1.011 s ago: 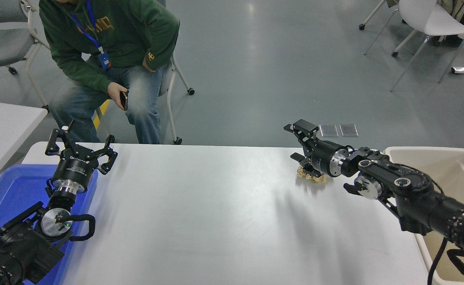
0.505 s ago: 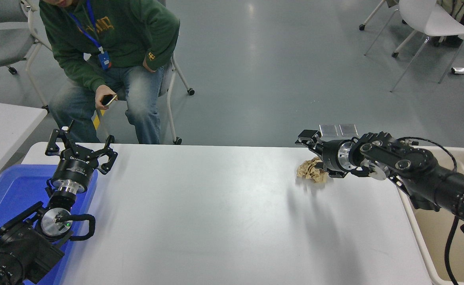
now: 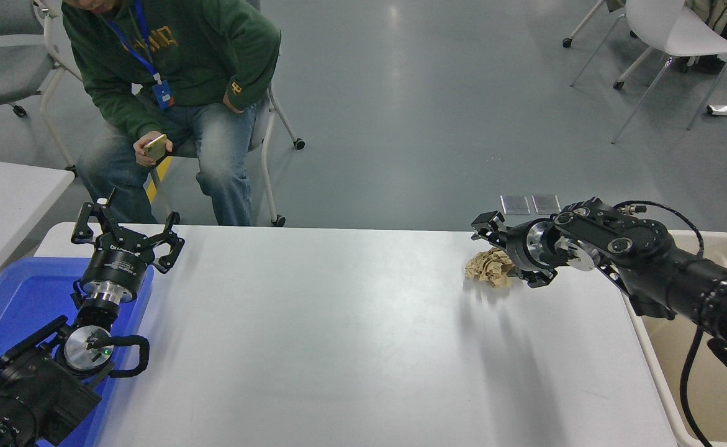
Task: Clean the table surface
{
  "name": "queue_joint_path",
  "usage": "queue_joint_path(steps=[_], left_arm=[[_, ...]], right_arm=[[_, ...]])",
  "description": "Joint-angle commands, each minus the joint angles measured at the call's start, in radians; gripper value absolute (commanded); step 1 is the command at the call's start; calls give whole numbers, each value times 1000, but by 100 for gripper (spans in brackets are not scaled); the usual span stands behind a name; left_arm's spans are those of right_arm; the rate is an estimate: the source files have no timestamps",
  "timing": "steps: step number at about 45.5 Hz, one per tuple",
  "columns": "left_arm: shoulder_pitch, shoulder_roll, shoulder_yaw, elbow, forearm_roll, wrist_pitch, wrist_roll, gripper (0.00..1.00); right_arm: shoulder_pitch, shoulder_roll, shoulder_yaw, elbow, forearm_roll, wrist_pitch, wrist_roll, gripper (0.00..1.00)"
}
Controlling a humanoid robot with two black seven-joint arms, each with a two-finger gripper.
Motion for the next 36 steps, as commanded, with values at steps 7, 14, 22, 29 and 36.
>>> queue_joint_path(steps=[7,14,22,29,36], left_arm=[[0,0,0,0,0,0,-1,100],[0,0,0,0,0,0,-1,100],[0,0,0,0,0,0,1,100],[0,0,0,0,0,0,-1,100],[0,0,0,0,-1,2,-1,100]], right_arm=[[-9,109,-4,-258,9,48,-11,99],[-18,109,-1,-288,9,37,-9,99],[-32,109,13,-316,11,11,-6,98],[-50,109,15,-313,12,-23,-3,98],[-58,109,21,-311,12,-69,0,98]])
